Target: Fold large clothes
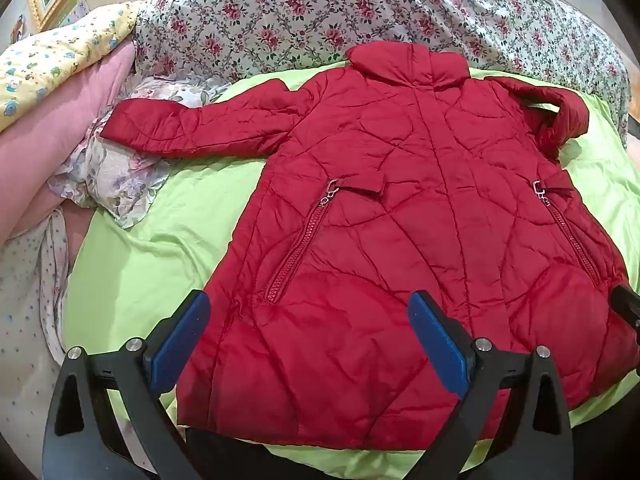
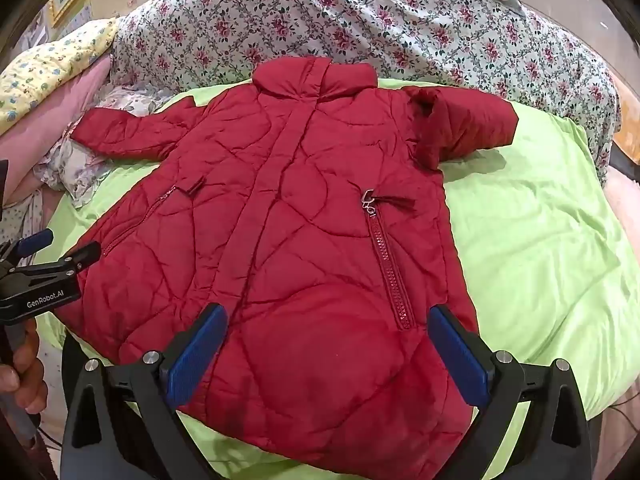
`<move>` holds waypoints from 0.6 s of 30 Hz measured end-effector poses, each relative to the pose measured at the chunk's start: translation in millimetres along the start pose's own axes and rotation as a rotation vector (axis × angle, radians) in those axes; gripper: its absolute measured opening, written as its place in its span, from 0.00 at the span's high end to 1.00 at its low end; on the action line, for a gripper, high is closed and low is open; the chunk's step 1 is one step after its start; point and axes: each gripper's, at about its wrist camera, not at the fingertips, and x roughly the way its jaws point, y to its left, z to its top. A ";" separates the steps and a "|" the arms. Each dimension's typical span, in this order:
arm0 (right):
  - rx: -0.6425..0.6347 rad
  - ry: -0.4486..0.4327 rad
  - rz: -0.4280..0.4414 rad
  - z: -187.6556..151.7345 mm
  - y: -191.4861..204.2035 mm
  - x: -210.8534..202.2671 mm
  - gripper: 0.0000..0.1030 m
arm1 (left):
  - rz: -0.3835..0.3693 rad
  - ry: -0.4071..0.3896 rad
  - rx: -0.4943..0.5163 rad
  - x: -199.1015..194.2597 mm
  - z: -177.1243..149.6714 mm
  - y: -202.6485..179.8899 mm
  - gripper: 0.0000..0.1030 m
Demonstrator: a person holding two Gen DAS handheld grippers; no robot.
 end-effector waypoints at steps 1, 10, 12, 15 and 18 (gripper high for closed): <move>0.001 0.001 0.001 0.4 -0.2 0.0 0.02 | -0.001 -0.001 -0.001 0.7 0.5 -0.1 0.03; -0.002 0.002 -0.003 1.3 0.9 1.6 0.02 | -0.005 -0.003 -0.004 0.7 -3.6 -0.6 0.03; -0.002 0.001 -0.002 2.8 -0.2 4.0 0.02 | -0.006 -0.004 -0.004 1.7 -2.7 -0.6 0.03; -0.001 0.001 -0.002 2.2 0.6 -4.2 0.02 | -0.008 -0.005 -0.004 1.8 -3.1 -0.8 0.03; -0.002 -0.001 -0.003 2.0 0.6 -3.8 0.02 | -0.011 -0.004 -0.006 1.5 -3.2 -0.2 0.03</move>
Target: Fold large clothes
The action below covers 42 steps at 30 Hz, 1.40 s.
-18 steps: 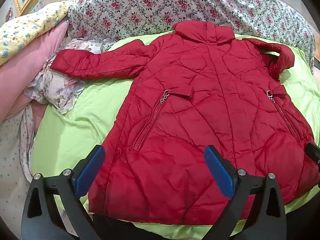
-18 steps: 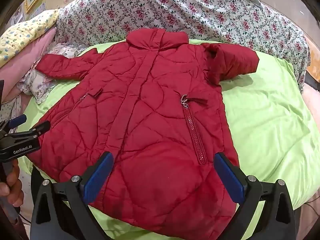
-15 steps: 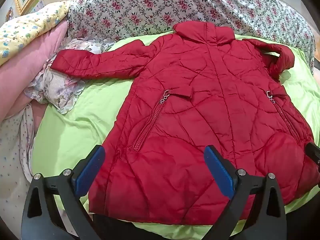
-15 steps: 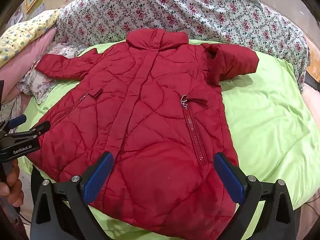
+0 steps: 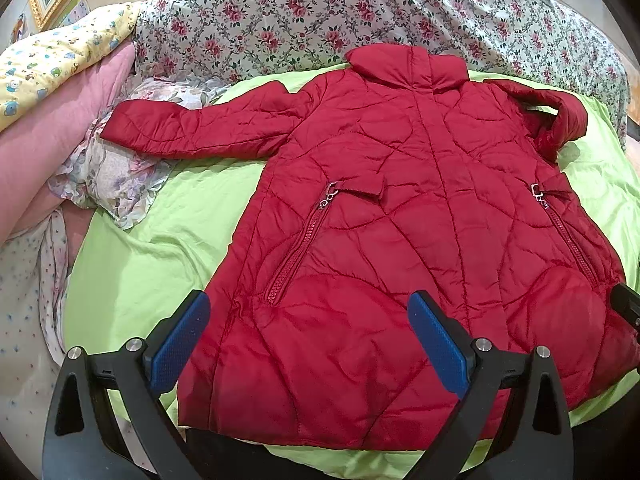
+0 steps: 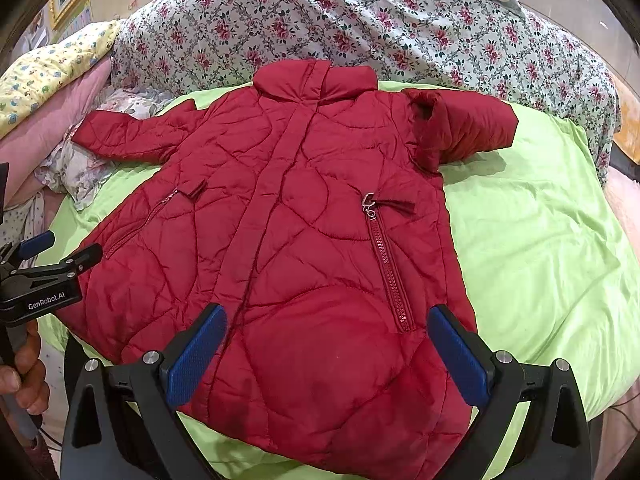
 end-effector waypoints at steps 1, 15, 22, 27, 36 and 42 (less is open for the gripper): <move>0.000 -0.001 0.001 -0.2 0.1 -0.1 0.02 | 0.000 0.000 0.000 0.3 0.6 0.1 0.03; 0.006 -0.001 0.009 3.7 -0.2 1.1 0.02 | -0.007 0.001 -0.003 0.3 1.1 0.1 0.03; 0.024 0.003 0.032 5.2 -1.4 2.3 0.02 | -0.013 0.005 -0.005 4.5 3.1 -0.4 0.03; 0.038 0.007 0.050 6.9 -3.1 5.0 0.02 | -0.021 0.010 -0.009 9.4 3.9 1.9 0.03; 0.048 0.011 0.065 9.0 -5.5 9.9 0.02 | -0.044 0.028 -0.019 17.7 1.1 4.2 0.03; 0.071 0.010 0.077 16.7 -14.8 15.6 0.02 | -0.111 0.044 -0.055 26.4 2.6 9.9 0.01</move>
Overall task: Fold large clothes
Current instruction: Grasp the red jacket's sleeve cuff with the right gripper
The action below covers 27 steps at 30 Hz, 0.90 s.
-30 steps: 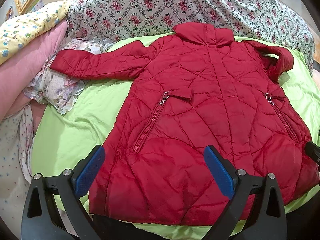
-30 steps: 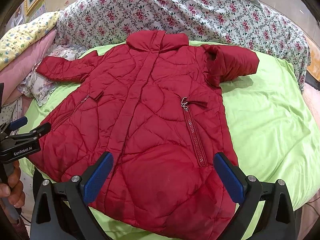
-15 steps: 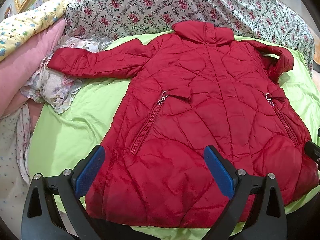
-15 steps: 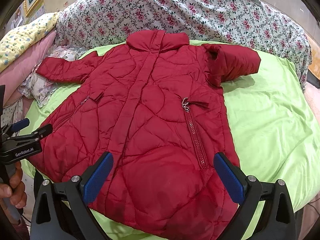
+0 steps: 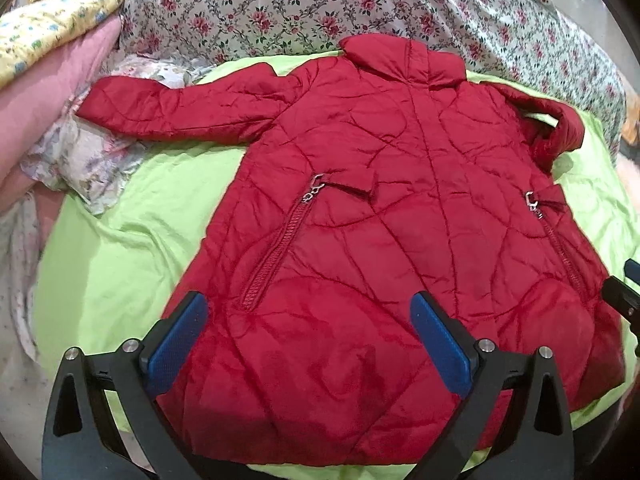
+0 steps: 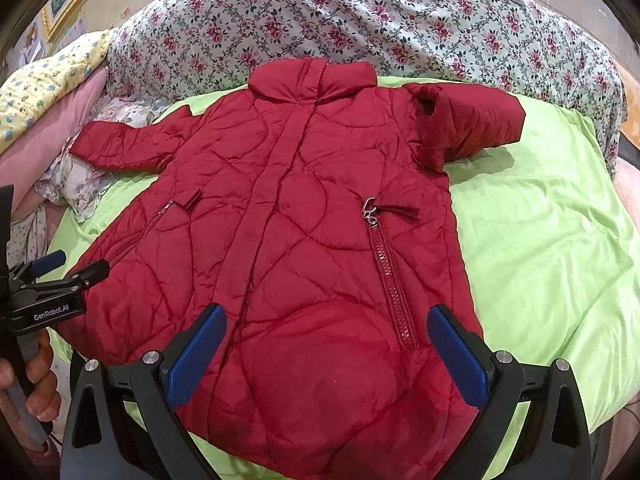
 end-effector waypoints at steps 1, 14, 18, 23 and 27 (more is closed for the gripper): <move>0.007 0.000 -0.001 2.4 -3.1 1.1 0.02 | -0.006 0.002 -0.005 1.5 1.0 1.0 0.01; 0.031 -0.064 -0.057 60.7 -44.6 10.0 0.02 | -0.136 0.051 -0.052 28.7 22.9 7.0 0.01; 0.056 -0.078 -0.075 90.2 -63.8 23.4 0.02 | -0.118 0.048 -0.038 36.9 33.7 6.8 0.01; 0.063 -0.103 -0.121 136.6 -82.4 52.7 0.02 | -0.119 0.038 -0.022 44.2 48.4 6.0 0.01; 0.047 -0.116 -0.173 175.5 -92.8 81.6 0.02 | -0.138 0.046 -0.023 51.2 56.2 5.0 0.01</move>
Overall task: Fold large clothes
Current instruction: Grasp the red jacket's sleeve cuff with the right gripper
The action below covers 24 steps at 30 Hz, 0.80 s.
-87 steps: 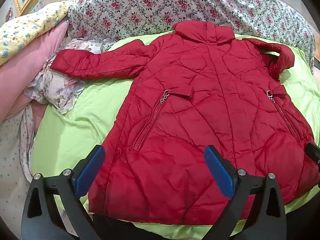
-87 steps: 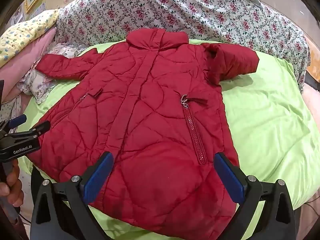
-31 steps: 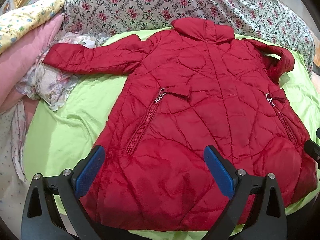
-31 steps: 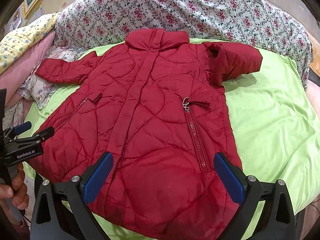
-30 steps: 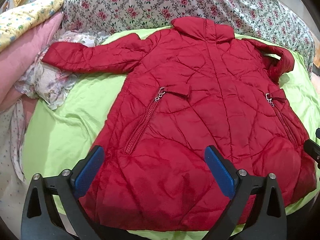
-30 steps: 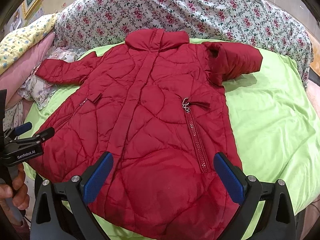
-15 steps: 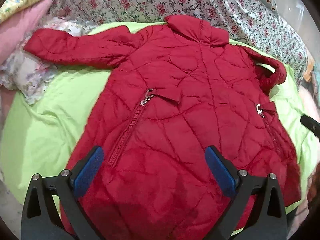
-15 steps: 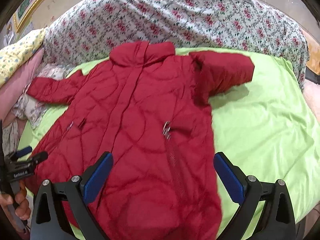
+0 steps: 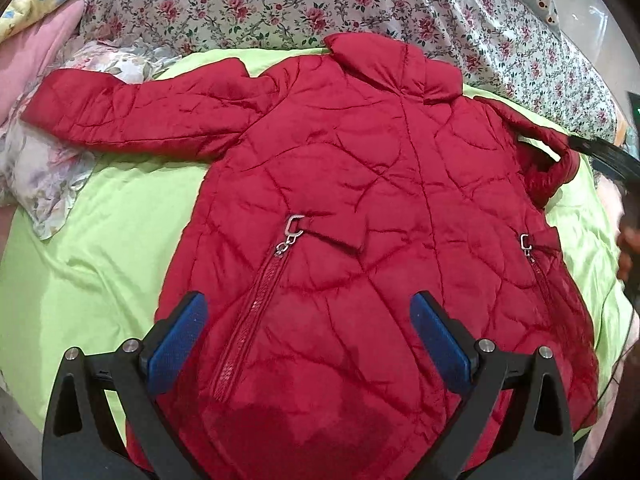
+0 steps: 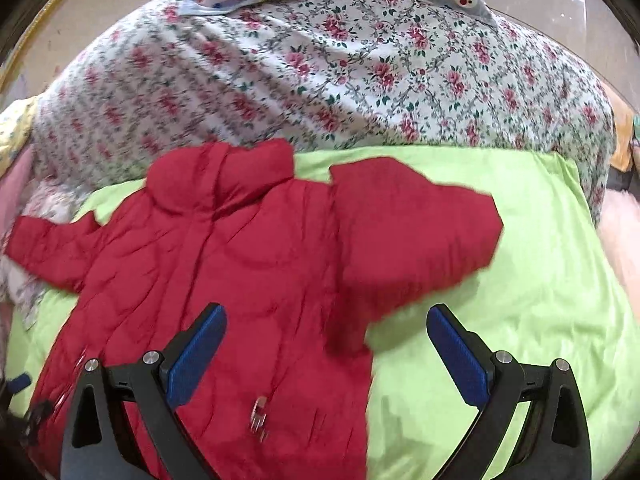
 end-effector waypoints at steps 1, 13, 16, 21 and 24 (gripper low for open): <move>-0.005 -0.001 -0.009 6.4 -0.1 6.2 0.02 | -0.003 0.002 0.000 1.5 1.2 -0.3 0.01; -0.148 0.127 -0.267 40.1 -3.5 116.8 0.19 | -0.030 0.049 -0.020 29.0 13.8 -0.7 0.01; -0.130 0.158 -0.259 37.5 -16.7 129.9 0.45 | -0.032 0.053 -0.018 33.4 15.4 -1.7 0.01; -0.074 0.100 -0.193 27.6 -29.8 111.3 0.76 | -0.035 0.061 -0.016 38.3 15.7 -3.2 0.01; -0.034 0.049 -0.117 23.4 -31.6 92.3 0.81 | -0.040 0.065 -0.016 38.8 14.6 -5.0 0.01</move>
